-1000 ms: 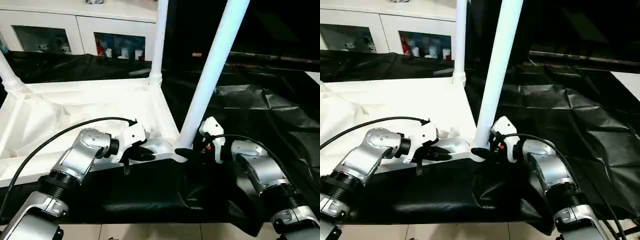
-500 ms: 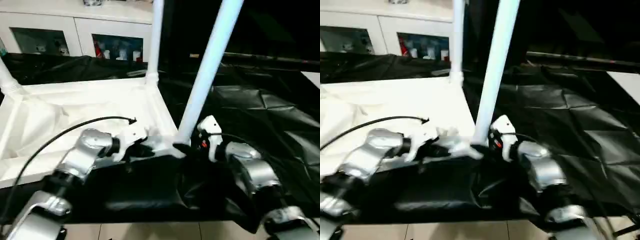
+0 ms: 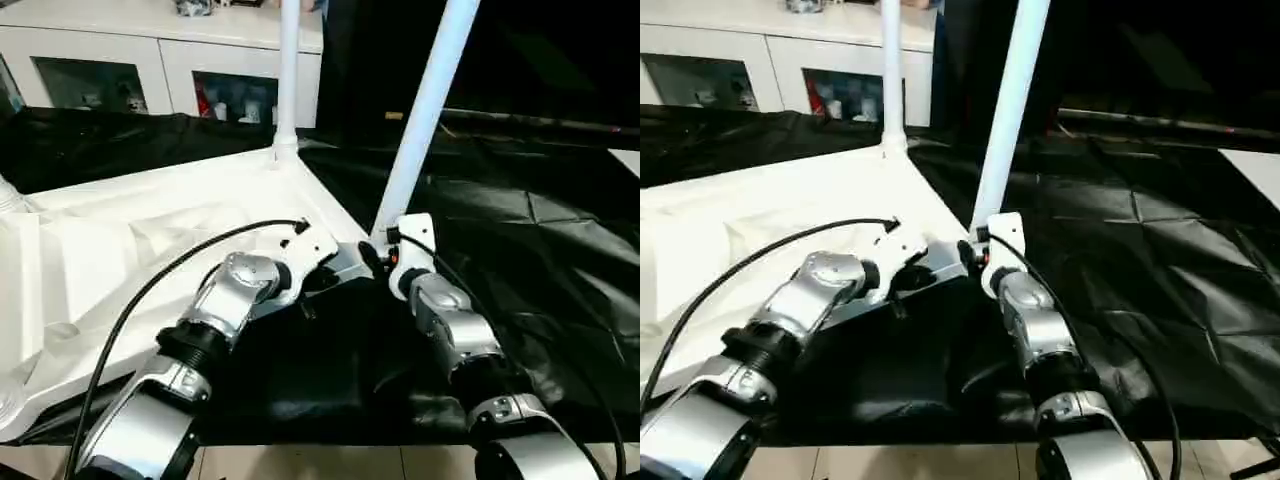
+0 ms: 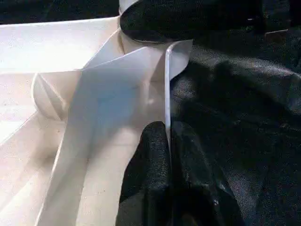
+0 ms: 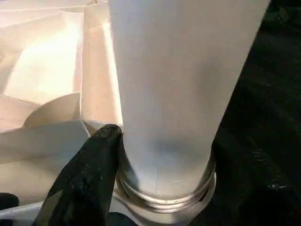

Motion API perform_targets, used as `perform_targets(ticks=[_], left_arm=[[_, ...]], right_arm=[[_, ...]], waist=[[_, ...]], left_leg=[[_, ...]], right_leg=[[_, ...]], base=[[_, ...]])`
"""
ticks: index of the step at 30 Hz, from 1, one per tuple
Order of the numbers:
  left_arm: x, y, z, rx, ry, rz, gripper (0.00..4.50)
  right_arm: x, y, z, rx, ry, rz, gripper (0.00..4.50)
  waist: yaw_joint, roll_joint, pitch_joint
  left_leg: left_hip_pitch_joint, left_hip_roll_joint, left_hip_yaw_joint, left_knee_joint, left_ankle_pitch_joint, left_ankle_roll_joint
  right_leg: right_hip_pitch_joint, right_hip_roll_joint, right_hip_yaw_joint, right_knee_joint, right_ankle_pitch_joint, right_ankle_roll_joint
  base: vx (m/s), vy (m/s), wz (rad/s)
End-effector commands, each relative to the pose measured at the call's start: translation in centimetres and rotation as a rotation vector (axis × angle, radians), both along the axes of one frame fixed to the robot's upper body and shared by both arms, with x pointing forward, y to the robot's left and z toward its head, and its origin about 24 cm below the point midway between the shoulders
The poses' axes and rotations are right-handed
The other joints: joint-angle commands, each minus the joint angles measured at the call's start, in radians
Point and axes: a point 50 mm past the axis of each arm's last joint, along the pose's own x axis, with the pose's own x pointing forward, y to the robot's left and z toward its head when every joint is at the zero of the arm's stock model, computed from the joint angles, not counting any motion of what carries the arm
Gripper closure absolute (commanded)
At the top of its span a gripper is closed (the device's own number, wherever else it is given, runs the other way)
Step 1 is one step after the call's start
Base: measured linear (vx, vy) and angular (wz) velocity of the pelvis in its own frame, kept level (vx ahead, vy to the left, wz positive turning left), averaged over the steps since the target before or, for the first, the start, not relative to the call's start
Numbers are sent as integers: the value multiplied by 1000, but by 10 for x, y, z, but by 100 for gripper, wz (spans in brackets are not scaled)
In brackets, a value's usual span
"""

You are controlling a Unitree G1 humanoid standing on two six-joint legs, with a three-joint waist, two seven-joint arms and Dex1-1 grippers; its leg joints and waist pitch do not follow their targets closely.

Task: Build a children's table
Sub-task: Rotate leg to tighten

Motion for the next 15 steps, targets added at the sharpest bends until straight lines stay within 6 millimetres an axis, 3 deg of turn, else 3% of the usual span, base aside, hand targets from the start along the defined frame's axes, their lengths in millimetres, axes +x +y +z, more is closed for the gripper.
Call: perform_targets(ticks=[1, 3, 4, 6, 9, 13, 15], left_arm=[[-7, -4, -11, 11, 44, -51, 450], [-7, 1, -11, 13, 44, -53, 450], [-7, 4, -11, 13, 45, -59, 450], [-8, 15, -10, 18, 53, -73, 450], [-15, 30, -8, 7, 92, -157, 450], [-26, 44, -4, 12, 121, -288, 450], [-35, 51, 2, -13, 170, -350, 450]], right_arm=[[-3, 12, 2, 52, -10, 102, 117], [-3, 9, 6, 49, -27, 154, 110], [-3, 8, 9, 47, -34, 191, 85], [-9, -2, 12, 5, -20, 359, 76], [-21, -19, 16, -64, -14, 565, 76], [-28, -36, 21, -110, 6, 682, 76], [-32, -42, 22, -134, 21, 734, 76]], waist=[[-2, 12, -47], [-2, 9, -49], [-2, 9, -49], [3, 5, -48], [4, 8, -49], [-1, 9, -53], [1, 12, -55]], left_leg=[[-6, 27, -9, -75, -240, 8], [-9, 28, -8, -74, -209, 15], [-9, 28, -8, -74, -209, 15], [-12, 26, -5, -71, -182, 41], [-18, 26, -5, -68, -152, 55], [-18, 28, -5, -66, -122, 68], [-11, 32, -3, -65, -117, 63]], right_leg=[[39, -78, 60, -92, -332, -107], [41, -77, 61, -85, -282, -121], [41, -77, 61, -85, -282, -121], [49, -74, 61, -84, -247, -127], [54, -76, 61, -80, -220, -134], [54, -76, 61, -70, -157, -165], [50, -76, 61, -64, -130, -192]], base=[[0, 0, 0], [0, 0, 0], [0, 0, 0], [0, 0, 0], [0, 0, 0], [0, 0, 0], [0, 0, 0]])
